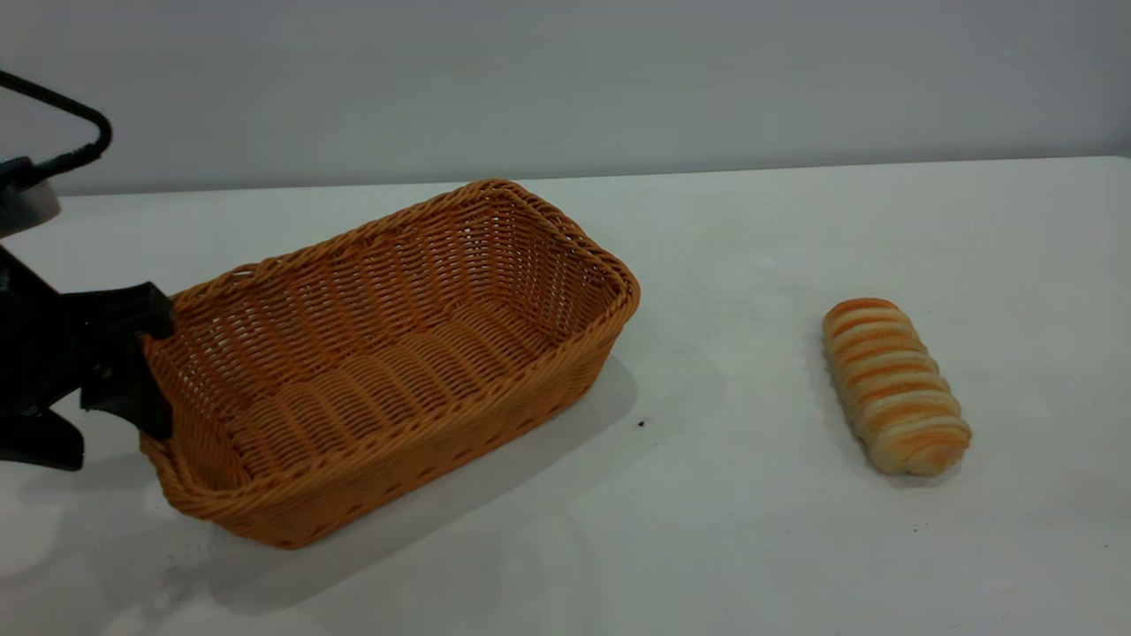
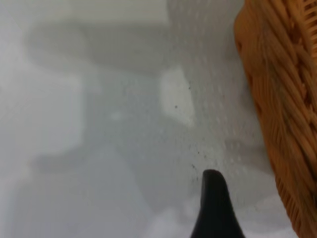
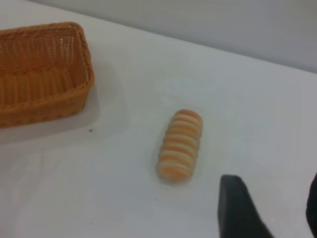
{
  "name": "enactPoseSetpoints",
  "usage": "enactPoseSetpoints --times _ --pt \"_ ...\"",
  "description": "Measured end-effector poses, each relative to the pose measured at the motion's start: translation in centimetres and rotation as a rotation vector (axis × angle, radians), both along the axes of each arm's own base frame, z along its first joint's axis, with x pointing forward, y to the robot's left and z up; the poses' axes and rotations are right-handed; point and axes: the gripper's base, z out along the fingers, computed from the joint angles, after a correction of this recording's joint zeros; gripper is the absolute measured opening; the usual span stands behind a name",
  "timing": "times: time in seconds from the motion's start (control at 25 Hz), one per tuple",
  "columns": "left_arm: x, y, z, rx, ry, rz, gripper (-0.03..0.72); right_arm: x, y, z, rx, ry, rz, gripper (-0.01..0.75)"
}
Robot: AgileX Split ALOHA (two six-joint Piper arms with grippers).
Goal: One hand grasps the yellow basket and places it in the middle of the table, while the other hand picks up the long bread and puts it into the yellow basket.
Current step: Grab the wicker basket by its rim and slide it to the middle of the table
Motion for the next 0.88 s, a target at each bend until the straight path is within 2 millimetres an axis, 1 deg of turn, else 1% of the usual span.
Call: enactPoseSetpoints --times 0.32,0.72,0.88 --pt "0.70 0.02 -0.83 0.009 -0.008 0.014 0.548 0.00 0.00 0.00 -0.001 0.000 0.000 0.381" --pt "1.00 -0.01 -0.97 -0.004 -0.033 0.085 0.454 0.00 0.00 0.00 -0.002 0.000 0.001 0.381" --pt "1.09 0.03 -1.03 -0.008 -0.039 0.105 0.443 0.00 0.00 0.00 -0.004 -0.001 0.002 0.381"
